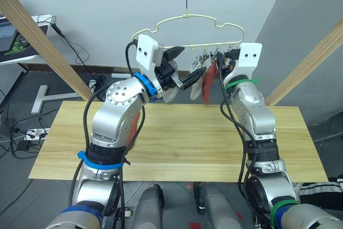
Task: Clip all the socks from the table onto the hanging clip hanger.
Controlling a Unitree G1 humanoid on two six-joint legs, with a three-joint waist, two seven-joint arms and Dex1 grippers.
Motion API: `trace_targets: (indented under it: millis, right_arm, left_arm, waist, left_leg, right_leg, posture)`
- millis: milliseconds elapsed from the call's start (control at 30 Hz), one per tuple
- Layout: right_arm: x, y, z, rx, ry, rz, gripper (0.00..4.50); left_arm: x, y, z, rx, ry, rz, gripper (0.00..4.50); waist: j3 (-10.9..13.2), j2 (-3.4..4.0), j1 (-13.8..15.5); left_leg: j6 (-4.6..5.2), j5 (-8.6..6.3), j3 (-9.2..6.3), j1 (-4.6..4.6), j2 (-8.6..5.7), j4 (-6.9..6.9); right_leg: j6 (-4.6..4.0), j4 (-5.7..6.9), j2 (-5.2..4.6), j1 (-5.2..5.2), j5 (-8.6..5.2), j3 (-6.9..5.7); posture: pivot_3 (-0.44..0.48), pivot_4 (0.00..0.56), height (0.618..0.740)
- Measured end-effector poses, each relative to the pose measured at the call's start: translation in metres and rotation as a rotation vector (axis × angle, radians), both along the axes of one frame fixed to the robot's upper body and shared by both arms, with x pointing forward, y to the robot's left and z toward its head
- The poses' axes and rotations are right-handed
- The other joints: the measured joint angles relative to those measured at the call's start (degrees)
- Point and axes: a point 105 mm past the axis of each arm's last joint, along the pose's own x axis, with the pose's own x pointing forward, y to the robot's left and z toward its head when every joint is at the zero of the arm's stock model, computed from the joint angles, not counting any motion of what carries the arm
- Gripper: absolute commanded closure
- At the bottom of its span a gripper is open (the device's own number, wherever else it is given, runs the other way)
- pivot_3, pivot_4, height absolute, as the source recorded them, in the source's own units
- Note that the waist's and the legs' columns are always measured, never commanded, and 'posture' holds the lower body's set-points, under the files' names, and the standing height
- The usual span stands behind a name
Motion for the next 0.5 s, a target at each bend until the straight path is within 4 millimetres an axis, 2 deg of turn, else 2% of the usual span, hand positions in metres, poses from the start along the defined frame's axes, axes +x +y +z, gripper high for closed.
trace_targets:
  millis: [500]
  right_arm:
    - [0.003, 0.003, -0.0009, 0.008, -0.002, 0.006, 2.22]
  left_arm:
    - [-0.0006, -0.0019, 0.006, -0.003, -0.016, -0.007, 0.0]
  waist:
    - [0.0, 0.0, 0.04]
  left_leg:
    - [0.0, 0.0, 0.0, 0.0, 0.0, 0.0]
  right_leg:
    - [-0.01, 0.01, 0.0, 0.0, 0.0, 0.01]
  posture:
    - [0.013, 0.292, 0.74]
